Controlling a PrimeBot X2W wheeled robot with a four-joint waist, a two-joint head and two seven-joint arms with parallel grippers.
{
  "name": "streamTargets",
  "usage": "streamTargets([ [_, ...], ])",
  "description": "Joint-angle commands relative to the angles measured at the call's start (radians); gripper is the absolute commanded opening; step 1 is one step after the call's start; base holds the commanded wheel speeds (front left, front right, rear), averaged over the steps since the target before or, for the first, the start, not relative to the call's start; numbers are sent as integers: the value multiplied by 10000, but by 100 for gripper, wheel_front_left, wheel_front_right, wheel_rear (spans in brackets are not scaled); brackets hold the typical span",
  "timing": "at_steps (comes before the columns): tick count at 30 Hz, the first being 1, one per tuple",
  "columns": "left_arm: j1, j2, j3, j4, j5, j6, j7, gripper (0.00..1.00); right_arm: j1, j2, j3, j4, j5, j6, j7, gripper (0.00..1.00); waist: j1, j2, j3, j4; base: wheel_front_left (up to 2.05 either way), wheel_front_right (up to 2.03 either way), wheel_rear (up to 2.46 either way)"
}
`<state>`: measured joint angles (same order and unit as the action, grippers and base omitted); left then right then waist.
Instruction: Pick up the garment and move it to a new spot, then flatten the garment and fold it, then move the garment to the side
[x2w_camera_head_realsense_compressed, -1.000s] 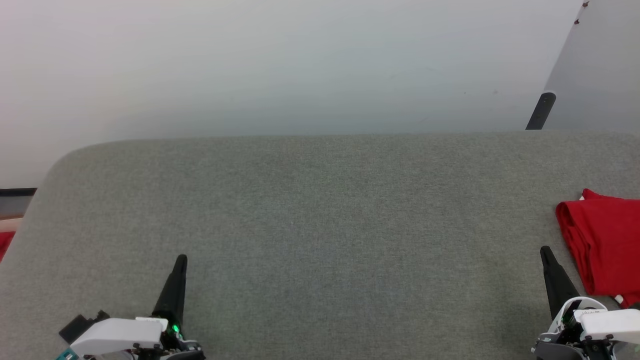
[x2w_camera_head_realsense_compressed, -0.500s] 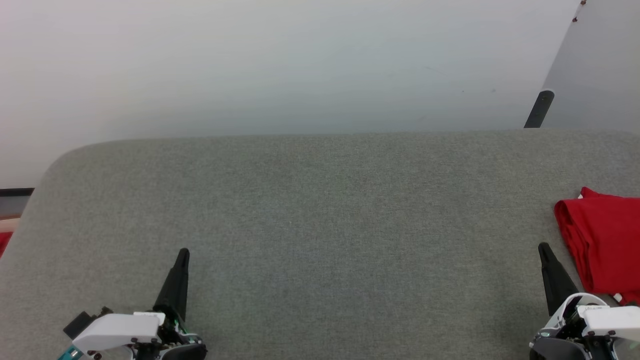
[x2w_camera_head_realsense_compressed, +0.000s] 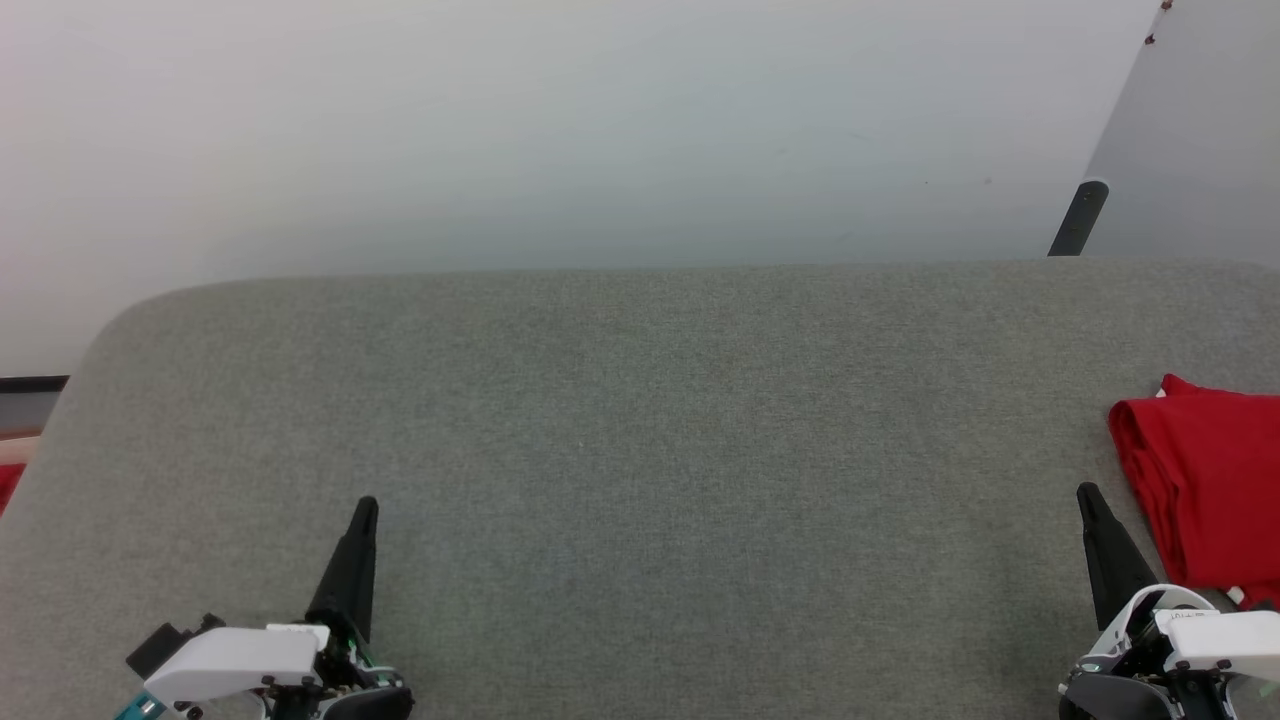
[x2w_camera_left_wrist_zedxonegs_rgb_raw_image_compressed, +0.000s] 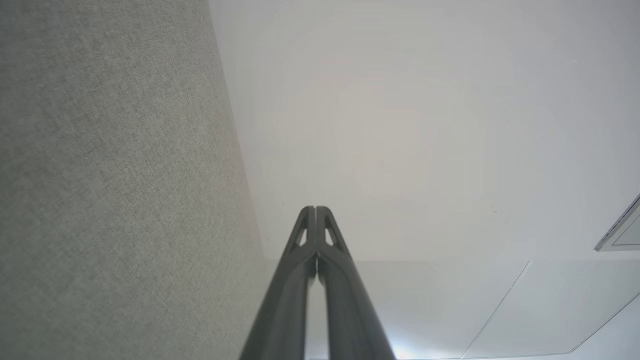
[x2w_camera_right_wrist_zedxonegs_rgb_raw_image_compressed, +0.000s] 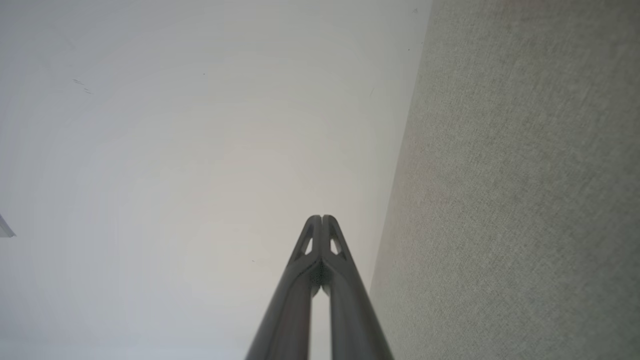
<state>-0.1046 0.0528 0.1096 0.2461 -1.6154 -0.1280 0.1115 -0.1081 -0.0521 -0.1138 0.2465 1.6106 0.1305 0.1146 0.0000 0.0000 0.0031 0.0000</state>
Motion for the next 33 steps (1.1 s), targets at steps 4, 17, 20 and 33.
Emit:
streamTargets([
  [4,-106,-16,36,15,0,-51,20,0,-35,33,-10,0,41,4,8,0,0,0,0,0,0,0,0],
  [17,-106,-22,43,15,10,-49,24,0,-35,36,-12,0,38,4,11,0,0,0,0,0,0,0,0],
  [20,-106,-23,46,15,12,-49,27,0,-35,36,-11,0,37,4,11,0,0,0,0,0,0,0,0],
  [33,-106,-27,51,14,21,-50,35,0,-36,36,-12,0,35,4,14,0,0,0,0,0,0,0,0],
])
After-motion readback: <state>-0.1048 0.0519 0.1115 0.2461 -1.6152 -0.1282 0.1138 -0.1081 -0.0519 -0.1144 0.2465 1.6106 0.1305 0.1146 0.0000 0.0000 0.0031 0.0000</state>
